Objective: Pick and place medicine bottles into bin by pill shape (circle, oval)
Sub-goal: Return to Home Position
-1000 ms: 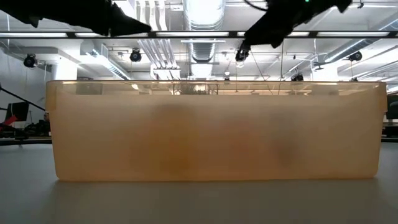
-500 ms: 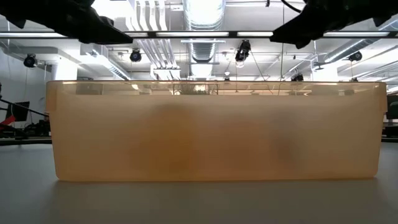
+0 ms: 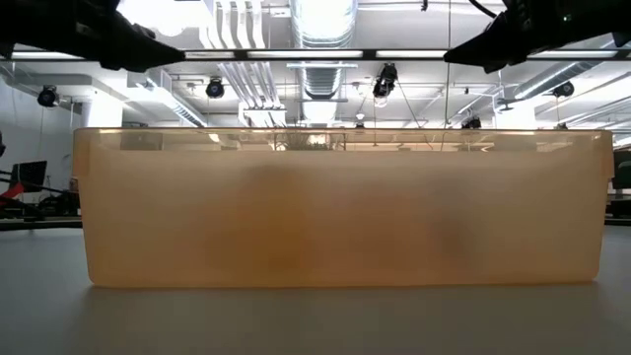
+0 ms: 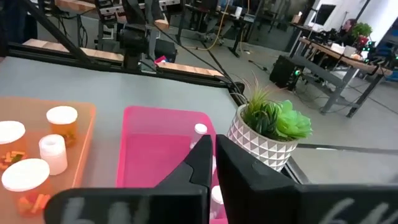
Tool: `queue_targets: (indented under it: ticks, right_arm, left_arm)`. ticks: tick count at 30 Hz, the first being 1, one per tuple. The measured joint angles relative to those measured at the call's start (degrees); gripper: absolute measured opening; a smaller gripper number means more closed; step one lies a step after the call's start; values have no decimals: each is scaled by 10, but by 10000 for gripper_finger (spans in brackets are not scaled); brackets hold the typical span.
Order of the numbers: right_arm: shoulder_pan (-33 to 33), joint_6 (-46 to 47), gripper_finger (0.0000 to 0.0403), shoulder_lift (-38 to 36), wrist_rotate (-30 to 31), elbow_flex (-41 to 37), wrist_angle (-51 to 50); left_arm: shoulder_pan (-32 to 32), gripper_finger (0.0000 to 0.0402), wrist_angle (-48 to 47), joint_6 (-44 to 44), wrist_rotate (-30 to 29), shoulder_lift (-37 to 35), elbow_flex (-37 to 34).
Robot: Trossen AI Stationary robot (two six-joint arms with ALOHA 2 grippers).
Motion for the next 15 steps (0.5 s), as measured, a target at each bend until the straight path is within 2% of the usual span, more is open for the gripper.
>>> queue_targets:
  ticks: [15]
  right_arm:
    - [0,-19,9,-34,-1,-20,0]
  left_arm:
    - [0,0,-13,5,0,-150,-64]
